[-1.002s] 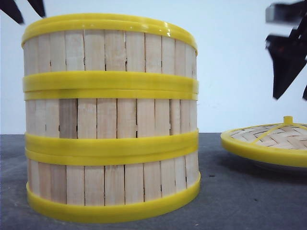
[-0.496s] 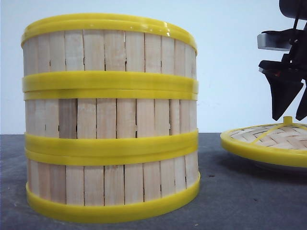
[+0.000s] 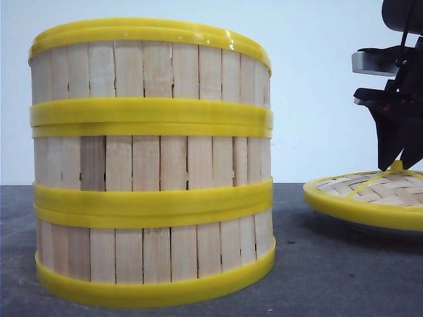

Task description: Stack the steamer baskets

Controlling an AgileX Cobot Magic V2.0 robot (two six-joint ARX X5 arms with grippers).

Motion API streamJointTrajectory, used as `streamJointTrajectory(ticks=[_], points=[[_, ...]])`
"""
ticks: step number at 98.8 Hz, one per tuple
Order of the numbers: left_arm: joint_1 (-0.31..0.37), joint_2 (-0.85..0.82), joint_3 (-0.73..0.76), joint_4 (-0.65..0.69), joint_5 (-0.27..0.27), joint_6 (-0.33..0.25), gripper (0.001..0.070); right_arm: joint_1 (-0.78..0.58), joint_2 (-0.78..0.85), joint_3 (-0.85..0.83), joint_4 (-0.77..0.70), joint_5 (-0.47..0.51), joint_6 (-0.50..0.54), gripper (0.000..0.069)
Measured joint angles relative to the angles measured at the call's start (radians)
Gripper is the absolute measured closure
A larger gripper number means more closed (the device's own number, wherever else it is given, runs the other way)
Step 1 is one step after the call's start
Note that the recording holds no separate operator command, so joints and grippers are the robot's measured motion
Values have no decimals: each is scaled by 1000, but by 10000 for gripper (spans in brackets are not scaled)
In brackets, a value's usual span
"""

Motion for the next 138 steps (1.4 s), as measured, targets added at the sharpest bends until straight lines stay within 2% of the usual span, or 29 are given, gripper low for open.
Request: streamJointTrajectory(ticks=[22,48,60,82,100,120,138], points=[[0,0,0,0,0,0,410,0,0,0,0,0,0,610],[0,0,0,0,0,0,410,0,0,2,-3,0,0,614],[0,0,0,0,0,0,410,0,0,45,-66,0,-6,614],[0,0,0,0,0,0,410,0,0,261,-211,-8,-33,614],[0,0,0,0,0,0,410,18,0,453,-346,-86,-49,614],[0,0,0,0,0,0,410,89,4,672,-462,-161,-51,614],[0,0,0,0,0,0,410,203,41,827,-565,-181,-51,614]])
